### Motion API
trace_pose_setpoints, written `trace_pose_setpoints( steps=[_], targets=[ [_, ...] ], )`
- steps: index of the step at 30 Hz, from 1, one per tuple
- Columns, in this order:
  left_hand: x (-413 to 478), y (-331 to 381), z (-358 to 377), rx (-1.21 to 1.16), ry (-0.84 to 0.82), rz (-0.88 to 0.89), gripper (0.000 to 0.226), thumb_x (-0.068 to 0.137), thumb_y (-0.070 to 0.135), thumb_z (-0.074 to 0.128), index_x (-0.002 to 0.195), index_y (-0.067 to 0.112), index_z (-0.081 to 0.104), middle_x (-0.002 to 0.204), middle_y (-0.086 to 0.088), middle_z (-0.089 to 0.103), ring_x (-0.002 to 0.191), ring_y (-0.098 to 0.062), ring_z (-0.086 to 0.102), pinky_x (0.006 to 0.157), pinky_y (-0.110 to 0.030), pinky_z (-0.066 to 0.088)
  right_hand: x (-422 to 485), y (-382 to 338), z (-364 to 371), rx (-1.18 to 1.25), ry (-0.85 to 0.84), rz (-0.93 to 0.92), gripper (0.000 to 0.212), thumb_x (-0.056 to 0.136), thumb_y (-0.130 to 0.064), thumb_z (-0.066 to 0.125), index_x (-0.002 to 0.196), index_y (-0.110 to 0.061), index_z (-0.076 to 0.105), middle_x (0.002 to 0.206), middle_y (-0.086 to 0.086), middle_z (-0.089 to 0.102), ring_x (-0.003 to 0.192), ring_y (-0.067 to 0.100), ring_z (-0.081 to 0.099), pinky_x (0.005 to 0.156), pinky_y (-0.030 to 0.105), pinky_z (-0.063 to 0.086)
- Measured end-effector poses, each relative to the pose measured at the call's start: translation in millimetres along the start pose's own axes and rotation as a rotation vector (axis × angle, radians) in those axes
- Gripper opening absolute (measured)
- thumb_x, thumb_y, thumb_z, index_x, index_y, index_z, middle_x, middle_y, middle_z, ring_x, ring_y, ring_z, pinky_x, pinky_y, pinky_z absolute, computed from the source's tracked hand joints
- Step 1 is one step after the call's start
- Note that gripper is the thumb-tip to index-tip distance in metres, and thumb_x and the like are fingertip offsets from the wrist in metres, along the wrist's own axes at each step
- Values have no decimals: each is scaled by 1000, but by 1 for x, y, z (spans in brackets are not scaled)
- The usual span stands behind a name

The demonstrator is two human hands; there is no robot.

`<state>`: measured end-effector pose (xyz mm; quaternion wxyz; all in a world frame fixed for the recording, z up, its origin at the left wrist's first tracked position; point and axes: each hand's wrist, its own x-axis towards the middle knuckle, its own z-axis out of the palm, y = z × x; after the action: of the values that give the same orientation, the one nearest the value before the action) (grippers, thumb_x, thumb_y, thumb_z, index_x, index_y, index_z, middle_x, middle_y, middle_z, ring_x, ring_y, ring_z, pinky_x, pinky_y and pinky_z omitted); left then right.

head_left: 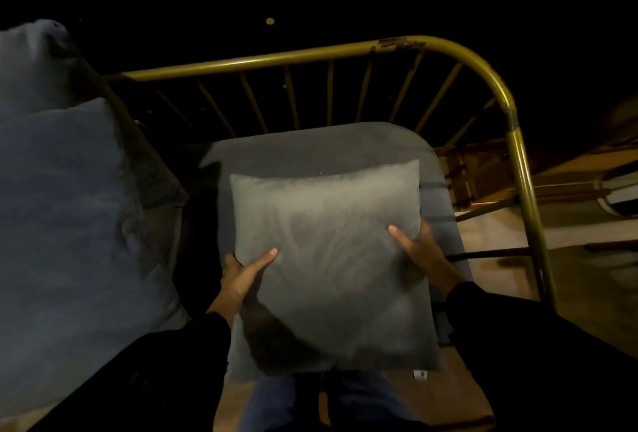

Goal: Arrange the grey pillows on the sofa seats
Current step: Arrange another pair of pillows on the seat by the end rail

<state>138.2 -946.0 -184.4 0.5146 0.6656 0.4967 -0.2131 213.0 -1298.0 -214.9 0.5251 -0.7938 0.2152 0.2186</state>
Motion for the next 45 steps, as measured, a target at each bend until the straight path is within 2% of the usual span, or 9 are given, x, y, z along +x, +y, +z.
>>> trace_pose_setpoints(
  steps=[8,13,19,22,26,32,37,42,45],
  targets=[
    [0,-1,16,138,28,42,103,64,62,78,145,12,39,147,-19,47,135,-38,45,112,-46,40,-12,-11,17,-145,104,142,97,67,-64,68,143,-13,35,142,17,48,129,40,46,108,53,39],
    [-26,51,11,240,212,458,48,84,11,69,129,-1,56,126,-24,61,119,-38,59,100,-35,46,-25,-69,63,-510,351,-9,49,91,-16,56,135,3,42,132,30,46,122,46,45,104,48,38],
    [-67,102,-95,97,383,954,35,81,4,59,115,5,67,107,-12,68,96,-29,67,90,-39,55,-63,-169,187,-369,-2,-288,50,93,-28,57,136,-6,47,135,19,52,123,37,52,102,42,44],
    [-75,96,-178,136,643,1064,28,79,1,62,105,3,69,101,-14,68,98,-27,60,94,-23,45,-106,-218,254,-210,-177,-338,57,92,-38,60,139,-8,46,135,15,55,118,29,58,97,34,45],
    [-60,53,-289,166,854,987,27,80,5,66,106,0,67,107,-22,62,107,-27,50,95,-25,40,-159,-243,334,-146,-368,-311,85,80,-57,65,146,-13,35,141,13,50,123,29,55,105,40,44],
    [-25,-24,-390,242,747,664,59,85,36,72,136,13,50,139,-18,43,131,-36,37,110,-46,35,-184,-235,401,-80,-366,-235,140,39,-82,70,153,-28,10,156,9,33,140,30,39,113,47,37],
    [-4,-41,-440,139,690,497,86,76,54,74,147,26,34,153,-12,31,141,-35,29,116,-53,27,-177,-235,403,84,-406,-167,115,59,-48,87,150,-24,22,142,-4,48,125,20,54,105,38,45],
    [27,-36,-487,-267,472,266,138,36,81,77,149,17,32,149,-10,48,133,-30,50,112,-48,39,-178,-238,402,200,-460,-68,122,46,-48,93,147,-22,30,138,0,55,115,21,61,99,43,52],
    [20,-31,-488,-309,435,316,114,52,60,87,142,9,42,142,-9,56,126,-27,57,107,-45,46,-181,-241,396,260,-491,-53,119,48,-46,93,147,-25,30,136,0,57,114,21,62,97,46,53]
  ],
)
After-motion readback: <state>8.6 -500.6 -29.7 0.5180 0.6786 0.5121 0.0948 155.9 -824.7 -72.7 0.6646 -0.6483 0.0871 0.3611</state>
